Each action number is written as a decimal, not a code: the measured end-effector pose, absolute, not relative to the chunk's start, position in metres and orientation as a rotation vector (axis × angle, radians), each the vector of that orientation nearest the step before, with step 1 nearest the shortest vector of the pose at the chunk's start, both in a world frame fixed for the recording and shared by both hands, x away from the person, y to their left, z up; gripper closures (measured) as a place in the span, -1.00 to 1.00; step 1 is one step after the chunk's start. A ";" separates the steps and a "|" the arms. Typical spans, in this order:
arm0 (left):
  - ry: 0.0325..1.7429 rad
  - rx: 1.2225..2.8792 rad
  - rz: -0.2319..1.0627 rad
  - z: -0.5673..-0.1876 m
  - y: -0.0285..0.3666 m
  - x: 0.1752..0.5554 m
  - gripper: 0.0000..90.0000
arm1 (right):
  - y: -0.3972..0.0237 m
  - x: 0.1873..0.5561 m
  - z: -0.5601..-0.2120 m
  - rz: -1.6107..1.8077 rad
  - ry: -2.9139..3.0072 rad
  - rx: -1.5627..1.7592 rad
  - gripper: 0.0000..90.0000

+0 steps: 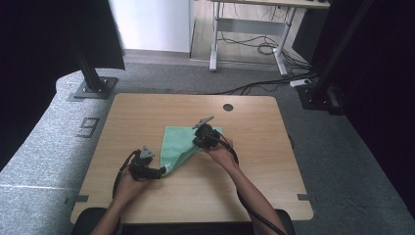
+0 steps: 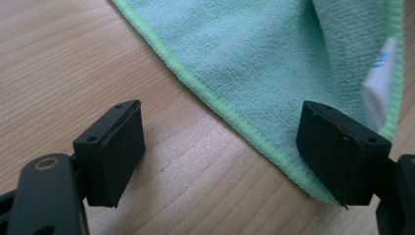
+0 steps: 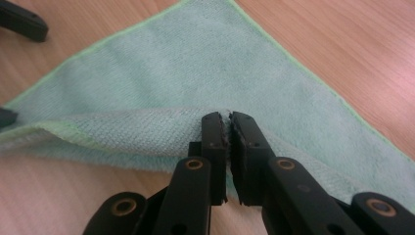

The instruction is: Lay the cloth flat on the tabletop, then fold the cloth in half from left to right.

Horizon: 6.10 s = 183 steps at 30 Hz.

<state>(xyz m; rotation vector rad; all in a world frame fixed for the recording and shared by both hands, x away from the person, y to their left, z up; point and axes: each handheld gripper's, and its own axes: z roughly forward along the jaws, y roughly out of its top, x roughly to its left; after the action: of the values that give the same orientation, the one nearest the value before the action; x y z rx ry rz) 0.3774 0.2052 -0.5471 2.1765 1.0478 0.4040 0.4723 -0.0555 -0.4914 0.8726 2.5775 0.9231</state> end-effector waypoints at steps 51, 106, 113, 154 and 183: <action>1.046 2.177 0.404 -0.547 0.204 0.378 -0.59 | -0.056 0.489 -0.507 0.873 2.576 0.914 0.93; 1.036 2.266 0.386 -0.540 0.201 0.365 -0.67 | -0.168 0.380 -0.538 0.918 2.462 1.103 -0.08; 1.035 2.236 0.373 -0.543 0.195 0.371 -0.68 | -0.178 0.380 -0.543 0.967 2.423 1.128 -0.13; 1.034 2.230 0.381 -0.549 0.218 0.374 -0.98 | -0.229 0.378 -0.557 0.979 2.312 1.212 -1.00; 1.001 2.214 0.432 -0.530 0.199 0.418 -1.00 | -0.216 0.370 -0.550 0.966 2.282 1.262 -1.00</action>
<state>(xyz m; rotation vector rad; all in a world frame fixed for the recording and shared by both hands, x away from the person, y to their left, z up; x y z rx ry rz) 0.4176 0.1986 -0.5304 2.2139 1.0014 0.4323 0.3704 -0.2163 -0.5499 1.2624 2.2817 0.9655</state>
